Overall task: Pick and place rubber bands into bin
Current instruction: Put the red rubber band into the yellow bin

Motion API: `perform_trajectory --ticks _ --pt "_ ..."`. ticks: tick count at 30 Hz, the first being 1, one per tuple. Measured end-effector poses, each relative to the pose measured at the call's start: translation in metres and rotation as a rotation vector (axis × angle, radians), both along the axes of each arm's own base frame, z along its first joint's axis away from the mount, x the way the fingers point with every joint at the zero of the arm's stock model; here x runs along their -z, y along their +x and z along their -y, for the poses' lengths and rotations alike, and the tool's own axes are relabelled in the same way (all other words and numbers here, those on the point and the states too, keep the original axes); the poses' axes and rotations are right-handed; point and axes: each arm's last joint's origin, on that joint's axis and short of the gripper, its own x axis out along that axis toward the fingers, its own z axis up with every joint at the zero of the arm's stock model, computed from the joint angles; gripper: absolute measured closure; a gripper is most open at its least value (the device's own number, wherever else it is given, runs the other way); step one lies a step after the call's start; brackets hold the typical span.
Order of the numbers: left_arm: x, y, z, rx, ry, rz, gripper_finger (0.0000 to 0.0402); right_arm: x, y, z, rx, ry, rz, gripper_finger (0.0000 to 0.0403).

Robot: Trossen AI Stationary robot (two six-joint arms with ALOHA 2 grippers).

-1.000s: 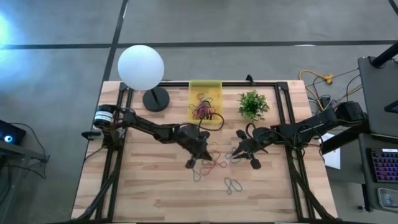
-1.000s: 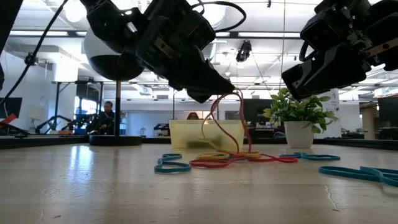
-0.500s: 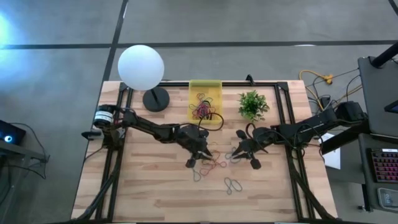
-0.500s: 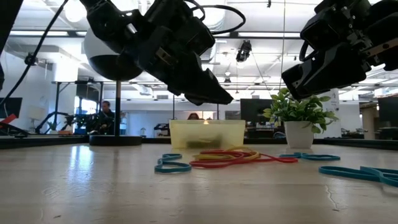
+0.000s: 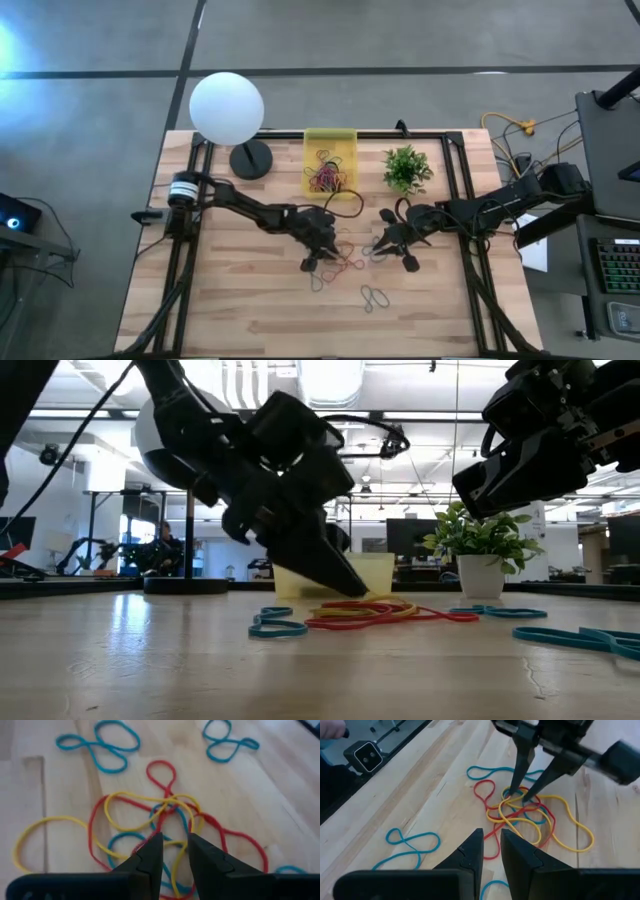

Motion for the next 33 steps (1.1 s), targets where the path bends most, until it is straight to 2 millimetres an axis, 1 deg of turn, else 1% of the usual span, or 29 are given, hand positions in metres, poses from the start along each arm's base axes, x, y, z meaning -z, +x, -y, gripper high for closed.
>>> perform_trajectory --ticks 4,11,21,33 --pt "0.002 0.007 0.001 0.016 -0.013 0.007 0.0327 0.000 0.000 0.000 0.000 0.000 0.000 0.0346" --pt "-0.005 0.016 0.003 0.064 -0.051 0.035 0.0327 0.001 -0.001 0.001 0.013 -0.012 -0.004 0.0346" --pt "-0.002 0.015 0.007 0.076 -0.053 0.019 0.0327 0.002 -0.001 0.001 0.013 -0.012 -0.005 0.0346" --pt "0.000 0.014 0.007 0.071 -0.038 0.021 0.0327 0.002 -0.001 0.001 0.014 -0.009 -0.004 0.0346"
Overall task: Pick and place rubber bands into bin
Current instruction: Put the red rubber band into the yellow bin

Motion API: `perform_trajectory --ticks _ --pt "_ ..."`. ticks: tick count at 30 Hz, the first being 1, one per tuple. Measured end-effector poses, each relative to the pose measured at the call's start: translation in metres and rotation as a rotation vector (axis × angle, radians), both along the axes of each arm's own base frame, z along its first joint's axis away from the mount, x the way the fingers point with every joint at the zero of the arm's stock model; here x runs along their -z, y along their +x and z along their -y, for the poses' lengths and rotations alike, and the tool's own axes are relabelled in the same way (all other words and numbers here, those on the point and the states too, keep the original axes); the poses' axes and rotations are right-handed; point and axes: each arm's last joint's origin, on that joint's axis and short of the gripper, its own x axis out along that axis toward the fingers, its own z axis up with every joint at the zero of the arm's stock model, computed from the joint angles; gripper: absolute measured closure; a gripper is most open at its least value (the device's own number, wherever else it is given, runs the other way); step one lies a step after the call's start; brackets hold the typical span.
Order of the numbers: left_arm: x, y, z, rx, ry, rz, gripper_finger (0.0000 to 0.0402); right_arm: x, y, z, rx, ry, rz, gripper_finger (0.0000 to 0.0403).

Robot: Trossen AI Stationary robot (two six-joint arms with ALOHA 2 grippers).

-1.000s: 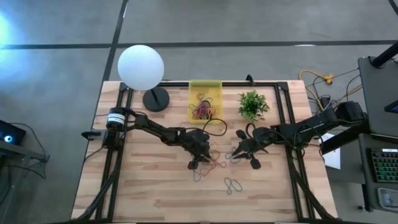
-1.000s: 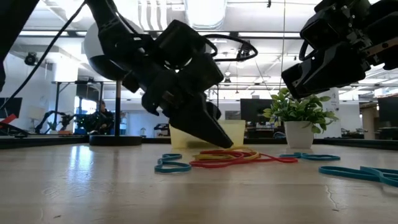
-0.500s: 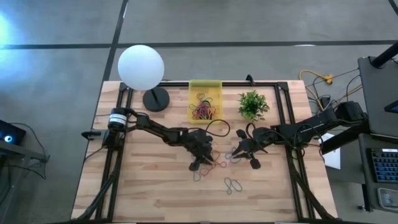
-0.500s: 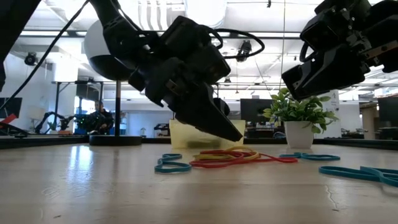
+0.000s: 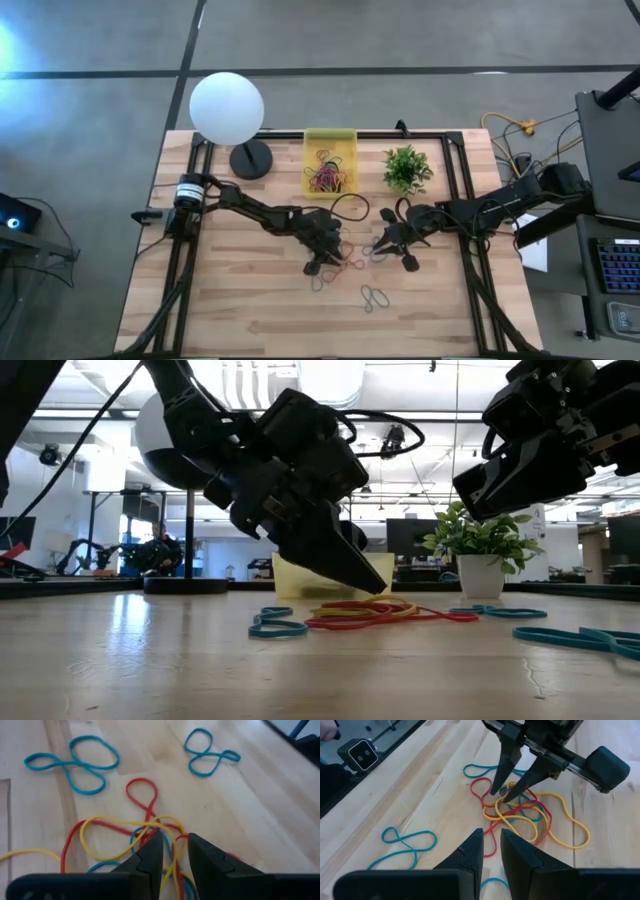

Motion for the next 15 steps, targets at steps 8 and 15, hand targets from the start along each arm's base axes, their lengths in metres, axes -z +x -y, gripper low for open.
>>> perform_trajectory --ticks 8,15 --pt "-0.0061 0.0033 -0.0098 -0.215 0.151 0.028 0.0327 0.0001 -0.0001 0.0000 0.001 0.004 -0.002 0.0346" --pt "-0.0045 0.0021 -0.0100 -0.224 0.160 0.020 0.0327 0.0001 -0.0001 0.0000 -0.001 0.002 -0.002 0.0346"
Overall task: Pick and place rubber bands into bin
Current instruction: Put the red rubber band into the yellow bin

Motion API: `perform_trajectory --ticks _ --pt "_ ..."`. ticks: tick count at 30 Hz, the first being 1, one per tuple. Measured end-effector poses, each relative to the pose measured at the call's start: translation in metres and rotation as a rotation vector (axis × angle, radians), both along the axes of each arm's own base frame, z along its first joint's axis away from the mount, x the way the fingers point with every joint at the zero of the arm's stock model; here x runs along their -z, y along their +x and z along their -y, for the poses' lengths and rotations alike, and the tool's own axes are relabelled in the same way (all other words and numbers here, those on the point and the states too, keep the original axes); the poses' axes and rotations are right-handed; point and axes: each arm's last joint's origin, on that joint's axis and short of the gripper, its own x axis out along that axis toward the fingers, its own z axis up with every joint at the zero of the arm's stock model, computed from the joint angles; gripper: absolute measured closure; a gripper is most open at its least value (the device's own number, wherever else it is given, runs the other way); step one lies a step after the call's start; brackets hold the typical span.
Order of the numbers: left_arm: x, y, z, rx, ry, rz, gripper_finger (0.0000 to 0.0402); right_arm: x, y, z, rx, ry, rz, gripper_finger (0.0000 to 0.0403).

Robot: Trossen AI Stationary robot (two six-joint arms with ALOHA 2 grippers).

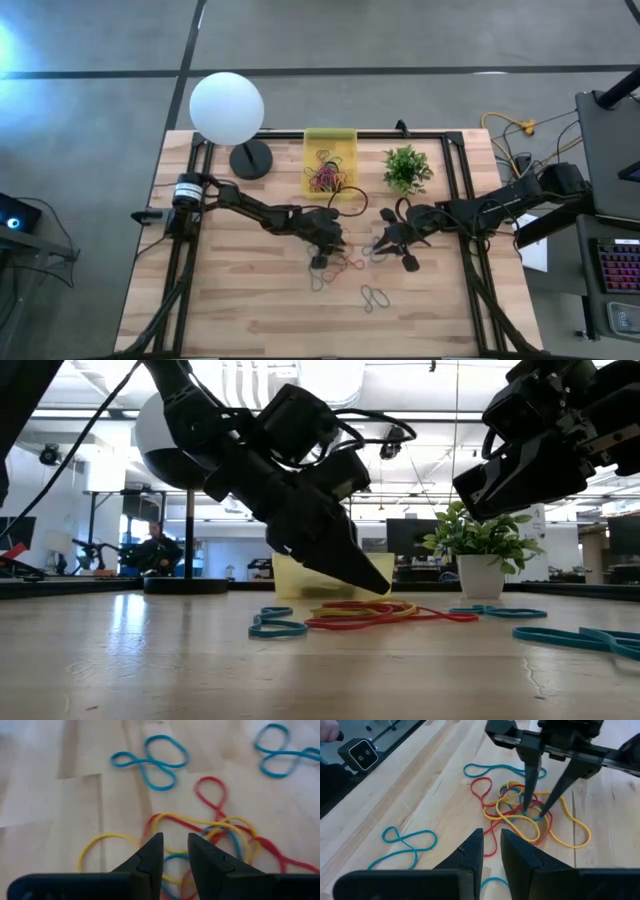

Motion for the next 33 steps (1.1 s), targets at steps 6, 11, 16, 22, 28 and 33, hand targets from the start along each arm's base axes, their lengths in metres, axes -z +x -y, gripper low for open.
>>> perform_trajectory --ticks 6,11,16,22,28,33 --pt "0.002 -0.001 -0.004 -0.061 0.040 -0.010 0.0327 0.000 0.000 0.000 0.000 0.000 0.000 0.0346" --pt "0.006 -0.002 -0.005 -0.109 0.075 -0.039 0.0327 0.000 0.000 0.000 0.000 -0.001 0.001 0.0346" --pt "0.006 -0.002 -0.008 -0.185 0.121 -0.033 0.0327 0.000 0.000 0.000 0.000 -0.001 0.002 0.0346" --pt "0.005 0.000 -0.010 -0.236 0.155 -0.020 0.0327 0.000 0.000 0.000 0.000 -0.001 0.001 0.0346" --pt "0.004 0.001 -0.013 -0.244 0.152 -0.008 0.0327 0.000 0.000 0.000 -0.001 -0.001 0.001 0.0346" --pt "-0.001 0.003 -0.013 -0.248 0.143 0.045 0.0327 0.000 0.000 0.000 0.000 -0.001 0.000 0.0346"
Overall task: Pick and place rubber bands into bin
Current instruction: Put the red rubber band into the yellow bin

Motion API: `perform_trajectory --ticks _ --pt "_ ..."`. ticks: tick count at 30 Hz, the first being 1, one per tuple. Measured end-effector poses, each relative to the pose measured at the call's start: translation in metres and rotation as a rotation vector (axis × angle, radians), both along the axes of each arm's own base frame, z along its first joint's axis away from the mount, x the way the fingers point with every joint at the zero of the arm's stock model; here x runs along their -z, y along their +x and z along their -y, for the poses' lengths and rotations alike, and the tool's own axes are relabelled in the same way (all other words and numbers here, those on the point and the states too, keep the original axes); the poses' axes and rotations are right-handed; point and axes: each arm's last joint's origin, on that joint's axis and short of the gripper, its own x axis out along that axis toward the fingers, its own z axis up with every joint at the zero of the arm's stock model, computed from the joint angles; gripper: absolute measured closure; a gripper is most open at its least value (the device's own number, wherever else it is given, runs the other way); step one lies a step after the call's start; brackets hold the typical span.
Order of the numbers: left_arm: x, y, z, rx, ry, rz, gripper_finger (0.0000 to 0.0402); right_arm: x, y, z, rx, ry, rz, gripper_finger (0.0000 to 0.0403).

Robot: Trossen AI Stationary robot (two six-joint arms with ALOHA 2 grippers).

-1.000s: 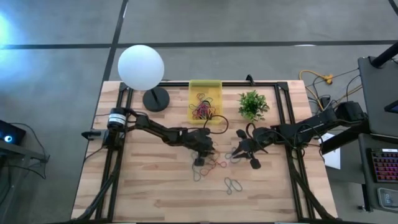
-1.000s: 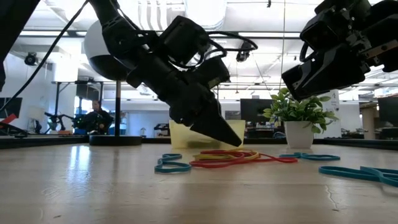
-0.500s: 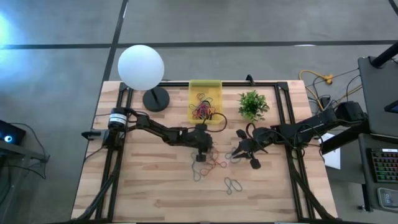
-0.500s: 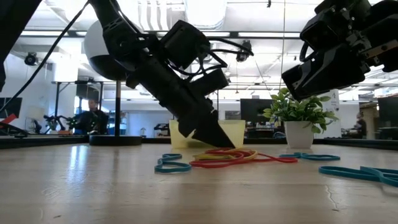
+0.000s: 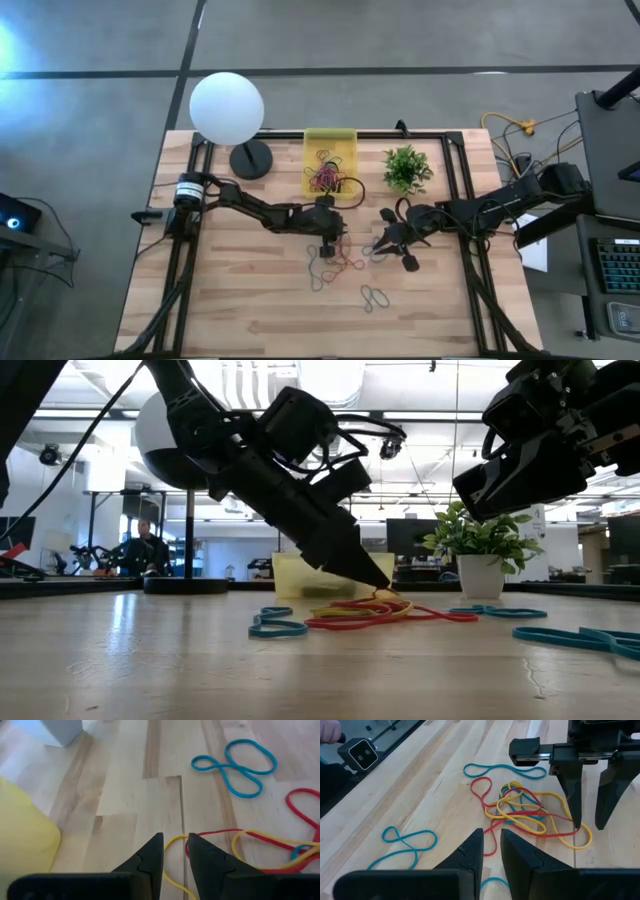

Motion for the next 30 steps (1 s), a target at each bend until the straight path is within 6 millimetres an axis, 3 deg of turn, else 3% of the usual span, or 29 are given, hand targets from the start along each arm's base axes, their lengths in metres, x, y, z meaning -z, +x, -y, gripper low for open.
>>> perform_trajectory --ticks 14,30 --pt "-0.008 0.003 -0.009 -0.225 0.067 0.106 0.0327 0.000 0.000 0.000 0.000 -0.001 -0.001 0.0346" --pt "0.003 -0.002 0.002 0.144 -0.017 -0.036 0.0327 0.002 -0.001 0.000 -0.002 -0.007 -0.013 0.0346"
